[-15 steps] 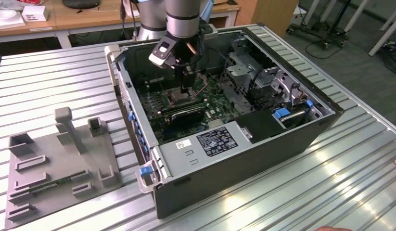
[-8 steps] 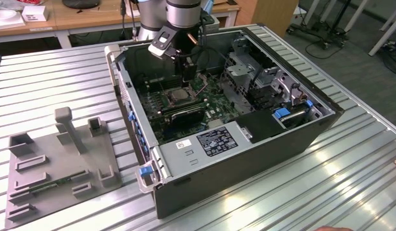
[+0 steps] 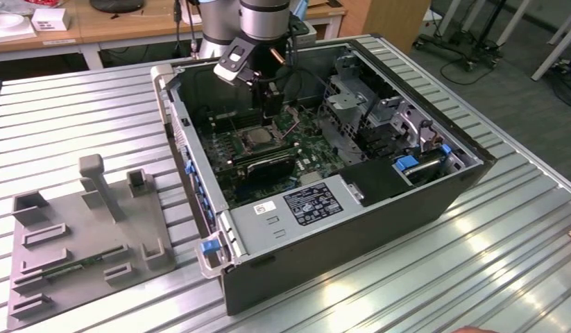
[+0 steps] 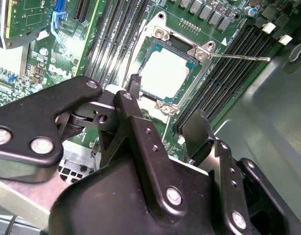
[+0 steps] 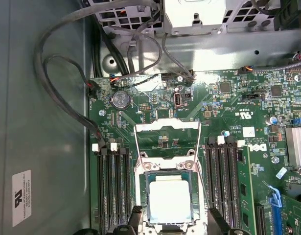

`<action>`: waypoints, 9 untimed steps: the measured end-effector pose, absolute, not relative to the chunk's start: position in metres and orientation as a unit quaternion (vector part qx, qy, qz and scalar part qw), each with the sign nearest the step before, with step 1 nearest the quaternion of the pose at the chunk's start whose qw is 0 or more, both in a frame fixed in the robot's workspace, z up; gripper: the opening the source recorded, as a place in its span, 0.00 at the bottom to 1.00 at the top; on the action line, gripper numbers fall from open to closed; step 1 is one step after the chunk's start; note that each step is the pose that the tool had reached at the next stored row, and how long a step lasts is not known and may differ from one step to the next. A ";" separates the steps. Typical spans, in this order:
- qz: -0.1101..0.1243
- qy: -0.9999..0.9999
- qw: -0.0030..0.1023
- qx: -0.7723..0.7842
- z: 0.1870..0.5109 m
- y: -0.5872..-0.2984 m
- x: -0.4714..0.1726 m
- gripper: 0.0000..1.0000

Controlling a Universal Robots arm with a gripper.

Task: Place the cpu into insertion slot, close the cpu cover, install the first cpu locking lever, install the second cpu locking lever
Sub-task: 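Place the cpu into insertion slot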

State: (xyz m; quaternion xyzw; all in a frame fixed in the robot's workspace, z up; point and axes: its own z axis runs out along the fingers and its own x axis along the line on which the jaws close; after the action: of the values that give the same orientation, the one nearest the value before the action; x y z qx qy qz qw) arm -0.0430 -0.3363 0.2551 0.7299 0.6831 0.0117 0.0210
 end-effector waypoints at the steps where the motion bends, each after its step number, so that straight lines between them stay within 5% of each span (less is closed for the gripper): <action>1: 0.012 0.683 0.021 0.730 0.255 -0.336 -0.043 0.62; 3: 0.012 0.683 0.021 0.730 0.255 -0.336 -0.043 0.61; 9: 0.012 0.683 0.021 0.730 0.255 -0.336 -0.043 0.31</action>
State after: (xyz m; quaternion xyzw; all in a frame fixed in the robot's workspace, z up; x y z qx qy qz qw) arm -0.0430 -0.3363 0.2553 0.7299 0.6831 0.0117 0.0210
